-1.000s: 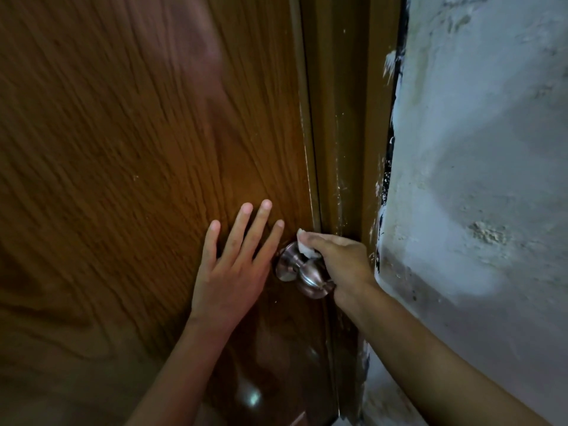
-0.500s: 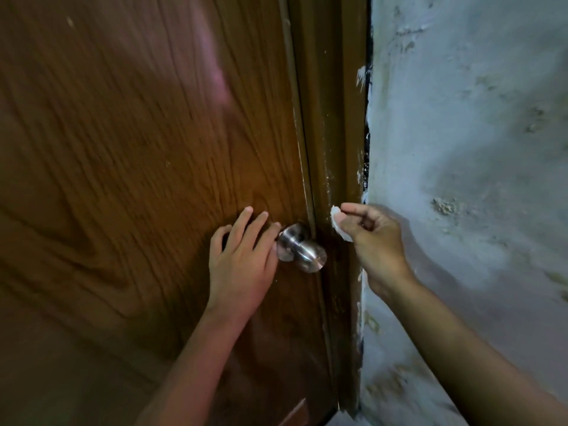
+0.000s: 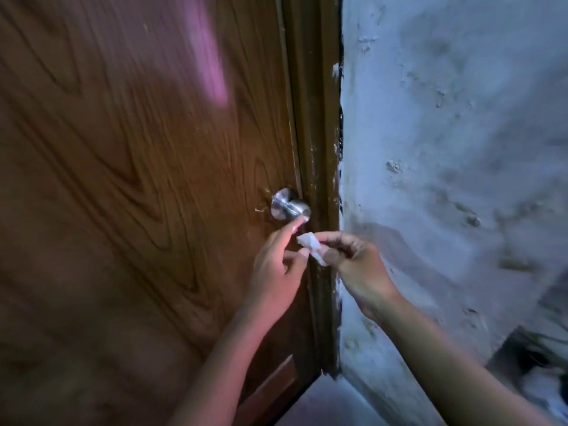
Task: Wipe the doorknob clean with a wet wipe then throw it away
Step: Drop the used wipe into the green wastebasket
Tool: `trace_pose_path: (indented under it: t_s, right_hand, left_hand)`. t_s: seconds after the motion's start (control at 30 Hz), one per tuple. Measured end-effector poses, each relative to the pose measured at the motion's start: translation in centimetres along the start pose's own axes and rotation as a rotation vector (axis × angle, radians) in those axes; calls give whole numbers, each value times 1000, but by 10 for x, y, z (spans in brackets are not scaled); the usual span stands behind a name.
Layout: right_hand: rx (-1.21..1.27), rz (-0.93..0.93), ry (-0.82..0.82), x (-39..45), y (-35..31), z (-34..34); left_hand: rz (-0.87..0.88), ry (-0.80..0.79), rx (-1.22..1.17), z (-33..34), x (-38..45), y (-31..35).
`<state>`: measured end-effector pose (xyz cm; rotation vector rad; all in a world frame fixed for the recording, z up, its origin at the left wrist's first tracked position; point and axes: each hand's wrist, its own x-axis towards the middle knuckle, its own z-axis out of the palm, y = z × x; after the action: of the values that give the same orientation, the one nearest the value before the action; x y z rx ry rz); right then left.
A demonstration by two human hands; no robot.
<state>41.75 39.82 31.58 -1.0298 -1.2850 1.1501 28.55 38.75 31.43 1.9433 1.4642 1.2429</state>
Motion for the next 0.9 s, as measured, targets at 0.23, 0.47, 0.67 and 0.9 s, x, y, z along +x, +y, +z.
trace_pose_path:
  t_s: [0.23,0.47,0.67,0.9]
  right_hand:
    - [-58,198,153,-69,49,-53]
    - [-81,514,216,-116,125,-115]
    - [4,763,301,-152,174,-179]
    - [-246,954,247,-191,252,-233]
  left_hand:
    - [-191,-105,-183,78,-57,-9]
    - [-361,-216,-183,166,-104,-18]
    - [-615,-393,-142,251,-157,-25]
    - [-877,-456,-236,349,-226,-48]
